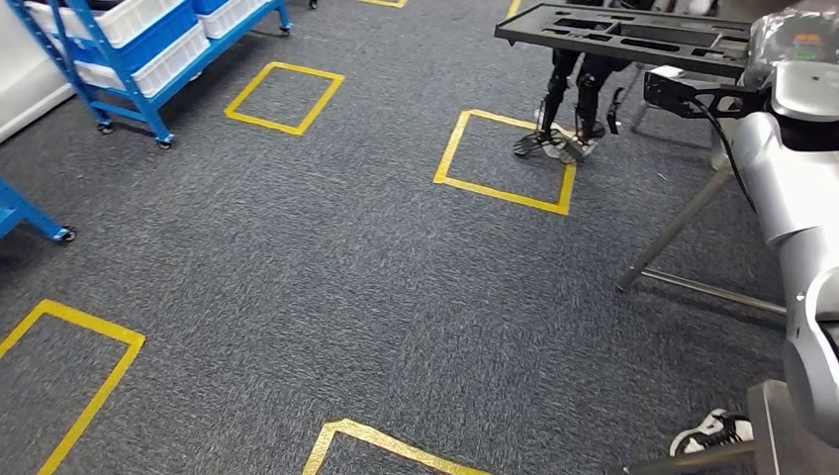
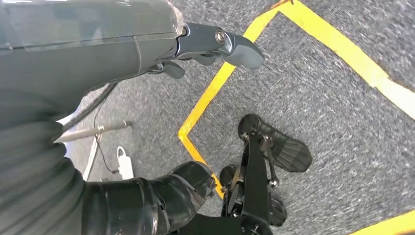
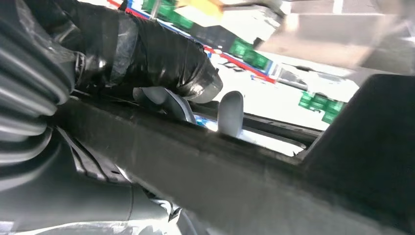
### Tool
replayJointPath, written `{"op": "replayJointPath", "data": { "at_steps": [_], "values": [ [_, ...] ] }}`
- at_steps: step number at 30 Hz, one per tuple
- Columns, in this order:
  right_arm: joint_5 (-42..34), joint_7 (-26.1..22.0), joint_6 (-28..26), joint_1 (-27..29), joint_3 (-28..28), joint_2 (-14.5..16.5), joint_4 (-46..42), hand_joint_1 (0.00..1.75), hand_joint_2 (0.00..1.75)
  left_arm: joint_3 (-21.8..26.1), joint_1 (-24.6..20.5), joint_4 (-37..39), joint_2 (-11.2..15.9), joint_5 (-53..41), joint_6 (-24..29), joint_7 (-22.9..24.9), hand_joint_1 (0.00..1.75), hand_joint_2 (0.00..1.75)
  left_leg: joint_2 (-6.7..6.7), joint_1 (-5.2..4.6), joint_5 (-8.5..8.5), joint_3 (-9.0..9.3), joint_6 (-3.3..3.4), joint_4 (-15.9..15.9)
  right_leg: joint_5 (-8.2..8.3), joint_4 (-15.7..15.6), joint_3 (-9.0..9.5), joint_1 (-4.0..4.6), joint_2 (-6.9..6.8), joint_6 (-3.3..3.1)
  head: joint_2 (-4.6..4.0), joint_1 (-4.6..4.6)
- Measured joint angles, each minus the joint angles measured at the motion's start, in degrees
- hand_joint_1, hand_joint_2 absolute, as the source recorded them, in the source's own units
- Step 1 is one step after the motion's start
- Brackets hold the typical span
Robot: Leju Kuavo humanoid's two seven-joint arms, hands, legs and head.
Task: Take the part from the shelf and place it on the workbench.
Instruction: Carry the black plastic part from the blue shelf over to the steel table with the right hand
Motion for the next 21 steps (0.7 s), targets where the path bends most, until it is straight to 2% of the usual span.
{"op": "replayJointPath", "data": {
  "at_steps": [1,3,5,6,8,9,11,12,13,14,15,16,17,19,20,21],
  "values": [
    [0.3,-0.2,0.2,0.3,-0.4,-0.2,-0.4,1.75,1.75,-0.1,0.0,0.0,-0.1,-0.2,0.0,0.0,0.00,1.75,0.66,0.01,-0.26,0.03,-0.10,0.3,1.25,-1.5,0.86,-0.25,-0.31,0.24,0.00,0.00],
    [0.8,-0.5,0.7,0.6,-1.2,-0.5,-1.3,1.75,1.75,-0.4,0.0,0.0,-0.2,-0.5,0.0,-0.1,0.00,1.75,1.79,-0.08,-1.05,0.01,-0.59,1.1,4.33,-8.3,4.66,-0.35,-2.45,0.49,0.01,0.01],
    [1.1,-0.8,0.9,0.9,-2.0,-0.7,-2.2,1.75,1.75,-0.6,0.0,0.0,-0.3,-0.7,0.0,-0.1,0.00,1.75,2.74,-0.37,-1.84,-0.02,-1.32,2.0,5.48,-12.9,6.93,0.04,-3.98,0.04,0.01,-0.02],
    [1.3,-0.9,1.1,1.0,-2.3,-0.9,-2.6,1.75,1.75,-0.7,0.0,0.0,-0.4,-0.8,0.0,-0.2,0.00,1.75,3.20,-0.52,-2.07,0.04,-1.62,2.1,5.18,-13.1,6.94,0.33,-3.93,-0.36,0.01,-0.02],
    [1.8,-1.2,1.4,1.3,-2.8,-1.4,-3.5,1.75,1.75,-0.9,-0.1,0.0,-0.6,-0.9,-0.1,-0.2,0.00,1.75,4.07,-0.48,-2.45,0.30,-2.11,2.0,5.27,-13.2,6.84,0.29,-2.50,-1.03,0.01,-0.05],
    [2.0,-1.3,1.5,1.5,-3.0,-1.7,-4.1,1.75,1.75,-1.0,-0.2,0.0,-0.6,-1.0,-0.1,-0.2,0.00,1.75,3.56,-0.34,-2.99,0.23,-2.33,2.4,5.30,-13.3,6.87,0.18,-1.91,-1.33,0.00,-0.06],
    [2.4,-1.3,1.7,1.8,-3.5,-1.9,-5.6,1.75,1.75,-1.1,-0.2,0.0,-0.7,-1.3,-0.3,-0.3,0.00,1.75,0.95,0.01,-5.63,-1.24,-2.67,6.1,5.39,-13.4,6.96,-0.06,-0.74,-1.90,0.00,-0.07],
    [2.6,-1.3,1.8,2.1,-3.7,-2.0,-6.2,1.75,1.75,-1.2,-0.1,0.0,-0.8,-1.4,-0.3,-0.3,0.00,1.75,-0.54,0.11,-7.54,-2.83,-2.74,9.8,5.38,-13.4,6.96,0.01,-0.12,-2.11,0.00,-0.07],
    [2.8,-1.3,2.0,2.4,-3.9,-2.0,-6.8,1.75,1.75,-1.2,0.0,0.0,-0.8,-1.5,-0.4,-0.3,0.00,1.75,-1.31,0.15,-9.27,-4.75,-2.75,13.9,5.37,-13.4,6.95,0.13,0.60,-2.26,0.00,-0.08],
    [2.8,-1.3,2.2,2.7,-4.1,-2.0,-7.2,1.75,1.75,-1.2,0.1,0.0,-0.8,-1.6,-0.4,-0.3,0.00,1.75,-1.64,0.13,-10.30,-6.48,-2.70,17.4,5.36,-13.4,6.96,0.27,1.43,-2.35,0.00,-0.08],
    [2.9,-1.4,2.3,3.0,-4.2,-2.0,-7.5,1.75,1.75,-1.2,0.2,0.0,-0.9,-1.7,-0.4,-0.3,0.00,1.75,-1.77,0.11,-10.28,-7.50,-2.56,19.1,5.36,-13.4,6.98,0.41,2.36,-2.38,-0.01,-0.09],
    [2.9,-1.4,2.4,3.2,-4.3,-2.1,-7.9,1.75,1.75,-1.2,0.2,0.0,-0.9,-1.7,-0.4,-0.3,0.00,1.75,-1.90,0.08,-9.12,-7.52,-2.30,18.6,5.37,-13.4,7.02,0.52,3.31,-2.39,-0.01,-0.09],
    [2.9,-1.4,2.5,3.4,-4.4,-2.1,-8.2,1.75,1.75,-1.2,0.2,0.0,-0.9,-1.7,-0.4,-0.3,0.00,1.75,-2.37,0.03,-6.99,-6.57,-1.92,15.8,5.38,-13.4,7.08,0.60,4.26,-2.39,-0.01,-0.08],
    [3.1,-1.5,2.6,3.7,-4.7,-2.3,-9.0,1.75,1.75,-1.3,0.2,0.0,-0.8,-1.9,-0.5,-0.3,0.00,1.75,-5.00,0.01,-2.62,-3.64,-1.01,8.2,5.40,-13.3,7.09,0.68,5.88,-2.31,-0.01,-0.05],
    [3.2,-1.6,2.8,3.7,-4.9,-2.4,-9.3,1.75,1.75,-1.3,0.1,0.0,-0.8,-2.0,-0.5,-0.3,0.00,1.75,-6.28,0.01,-1.40,-2.41,-0.73,5.3,5.49,-13.3,6.98,0.58,6.52,-2.15,0.00,-0.08],
    [3.4,-1.7,3.0,3.8,-5.2,-2.7,-9.6,1.75,1.75,-1.4,0.1,0.0,-0.8,-2.1,-0.5,-0.3,0.00,1.75,-7.12,-0.01,-1.04,-1.76,-0.59,3.8,5.62,-13.4,6.81,0.41,7.11,-1.90,0.00,-0.08]
  ]
}}
